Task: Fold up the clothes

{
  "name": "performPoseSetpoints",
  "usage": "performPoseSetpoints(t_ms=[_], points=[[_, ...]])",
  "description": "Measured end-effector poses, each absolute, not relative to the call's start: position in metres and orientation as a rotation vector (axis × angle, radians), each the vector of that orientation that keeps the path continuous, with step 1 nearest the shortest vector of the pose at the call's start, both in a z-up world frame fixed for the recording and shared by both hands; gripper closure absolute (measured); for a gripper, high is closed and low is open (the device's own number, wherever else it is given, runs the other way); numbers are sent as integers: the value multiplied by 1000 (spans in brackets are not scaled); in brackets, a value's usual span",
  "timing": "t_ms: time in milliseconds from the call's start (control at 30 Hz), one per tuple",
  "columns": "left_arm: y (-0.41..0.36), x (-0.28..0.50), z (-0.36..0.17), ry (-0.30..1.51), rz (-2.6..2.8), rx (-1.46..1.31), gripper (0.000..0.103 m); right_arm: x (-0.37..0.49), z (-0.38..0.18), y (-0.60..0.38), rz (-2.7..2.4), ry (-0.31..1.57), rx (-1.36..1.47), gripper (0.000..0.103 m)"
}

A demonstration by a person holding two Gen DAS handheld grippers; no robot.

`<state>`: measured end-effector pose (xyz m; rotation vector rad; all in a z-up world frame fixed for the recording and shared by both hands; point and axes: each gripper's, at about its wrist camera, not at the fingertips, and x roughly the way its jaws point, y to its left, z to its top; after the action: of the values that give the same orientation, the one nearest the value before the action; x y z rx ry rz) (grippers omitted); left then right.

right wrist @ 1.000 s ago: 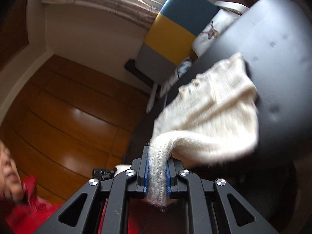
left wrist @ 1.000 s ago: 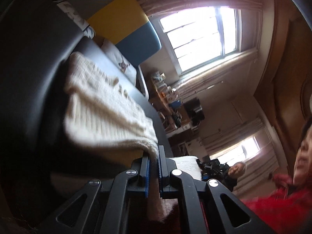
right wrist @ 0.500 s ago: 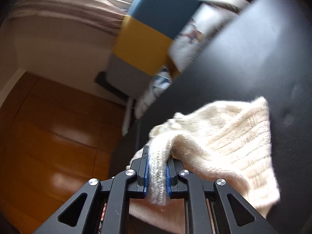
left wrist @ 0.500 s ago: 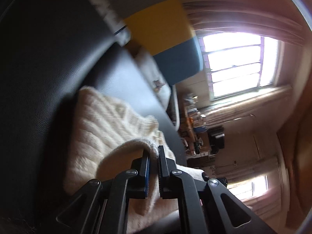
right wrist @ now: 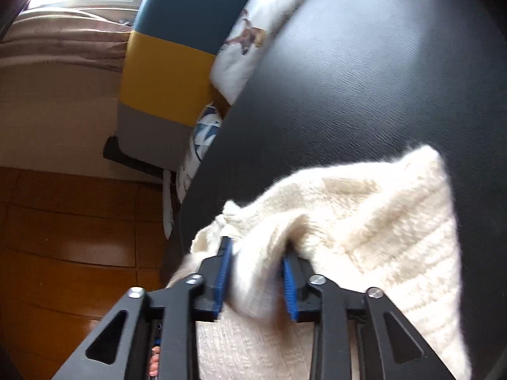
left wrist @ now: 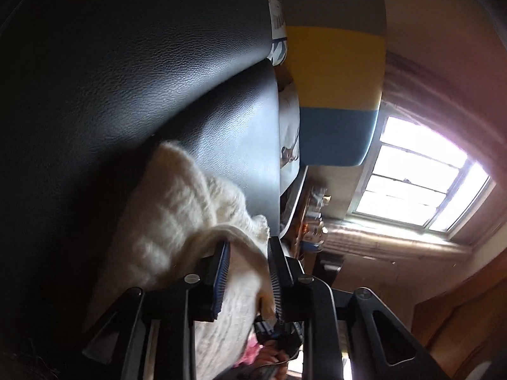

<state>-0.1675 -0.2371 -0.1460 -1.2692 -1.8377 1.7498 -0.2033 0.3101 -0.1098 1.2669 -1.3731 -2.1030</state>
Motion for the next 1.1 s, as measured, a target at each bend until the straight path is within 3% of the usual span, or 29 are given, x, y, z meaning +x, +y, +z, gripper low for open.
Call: performPoseSetpoints(t_ms=[67, 133, 267, 400, 533, 633, 700, 767, 833, 967, 1100], points=[[-235, -170, -147, -1846, 1748, -1269, 77, -203, -107, 313, -2130, -1378, 1184, 47], [-232, -173, -148, -1854, 1747, -1269, 77, -200, -102, 319, -2189, -1345, 1113, 45], [-242, -169, -134, -1729, 1902, -1310, 77, -183, -78, 324, -2456, -993, 1180, 45], [-240, -163, -98, -1388, 2241, -1329, 75, -175, -62, 304, -2601, -491, 1267, 46], [-213, -178, -90, -1061, 2325, -1432, 74, -183, -61, 285, -2596, -323, 1278, 46], [-197, -187, -94, -1008, 2292, -1462, 74, -196, -68, 267, -2622, -154, 1364, 47], [-191, -192, -95, -985, 2303, -1464, 73, -202, -75, 255, -2616, -40, 1423, 55], [-185, -197, -96, -962, 2314, -1467, 73, -204, -84, 246, -2597, 51, 1468, 76], [-180, -201, -98, -940, 2325, -1468, 73, -201, -85, 243, -2614, 86, 1471, 93], [-191, -188, -88, -856, 2403, -1445, 97, -188, -69, 260, -2689, -53, 1389, 95], [-198, -185, -83, -831, 2479, -1448, 99, -186, -69, 287, -2744, -262, 1373, 95]])
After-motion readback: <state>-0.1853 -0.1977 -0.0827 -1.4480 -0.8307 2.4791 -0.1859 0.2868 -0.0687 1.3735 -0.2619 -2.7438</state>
